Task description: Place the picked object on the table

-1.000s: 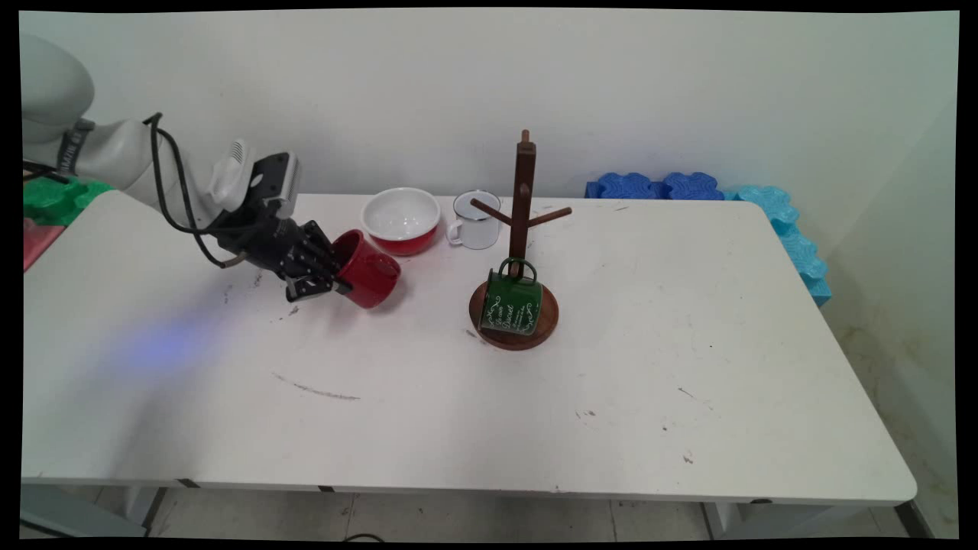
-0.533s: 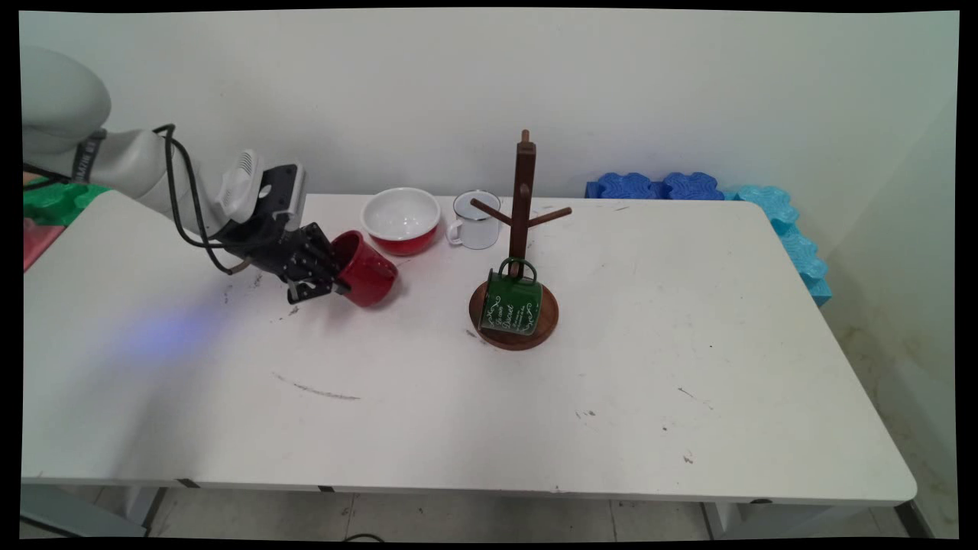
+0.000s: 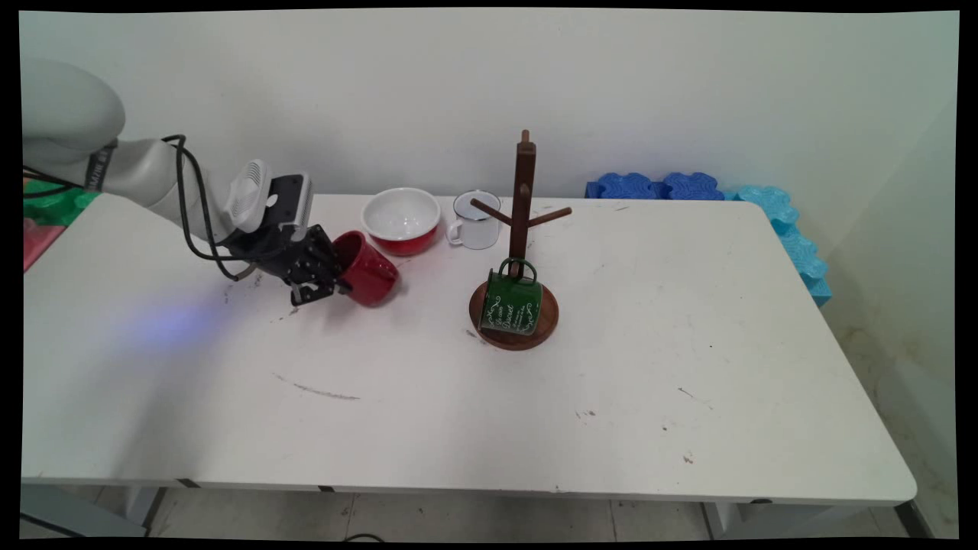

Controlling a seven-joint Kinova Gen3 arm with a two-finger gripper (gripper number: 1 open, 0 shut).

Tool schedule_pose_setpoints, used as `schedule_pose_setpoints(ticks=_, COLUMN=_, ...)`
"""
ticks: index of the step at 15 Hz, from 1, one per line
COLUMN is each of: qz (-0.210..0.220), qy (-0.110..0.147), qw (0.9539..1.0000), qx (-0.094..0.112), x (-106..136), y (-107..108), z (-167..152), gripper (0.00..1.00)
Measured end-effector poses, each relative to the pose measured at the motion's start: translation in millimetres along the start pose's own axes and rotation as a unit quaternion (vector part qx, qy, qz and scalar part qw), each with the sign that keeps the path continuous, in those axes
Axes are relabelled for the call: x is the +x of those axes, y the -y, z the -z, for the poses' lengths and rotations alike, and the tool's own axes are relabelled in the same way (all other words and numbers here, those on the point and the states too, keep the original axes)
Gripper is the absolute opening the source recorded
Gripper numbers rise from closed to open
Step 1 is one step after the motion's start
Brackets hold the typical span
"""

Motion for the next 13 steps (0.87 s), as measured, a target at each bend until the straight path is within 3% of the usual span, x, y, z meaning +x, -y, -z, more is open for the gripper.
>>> schedule_pose_setpoints(ticks=5, qz=-0.006, qy=0.007, qw=1.0000, qx=0.004, x=0, y=1, z=-7, gripper=0.00)
schedule_pose_setpoints(ticks=6, qz=-0.007, qy=0.007, qw=0.9999, qx=0.005, x=0, y=1, z=-8, gripper=1.00)
schedule_pose_setpoints(ticks=7, qz=-0.008, qy=0.008, qw=0.9999, qx=0.005, x=0, y=1, z=-10, gripper=1.00)
schedule_pose_setpoints(ticks=8, qz=-0.021, qy=0.004, qw=0.9998, qx=0.000, x=16, y=17, z=-22, gripper=1.00)
schedule_pose_setpoints(ticks=13, qz=-0.020, qy=0.006, qw=0.9998, qx=0.002, x=12, y=12, z=-22, gripper=1.00)
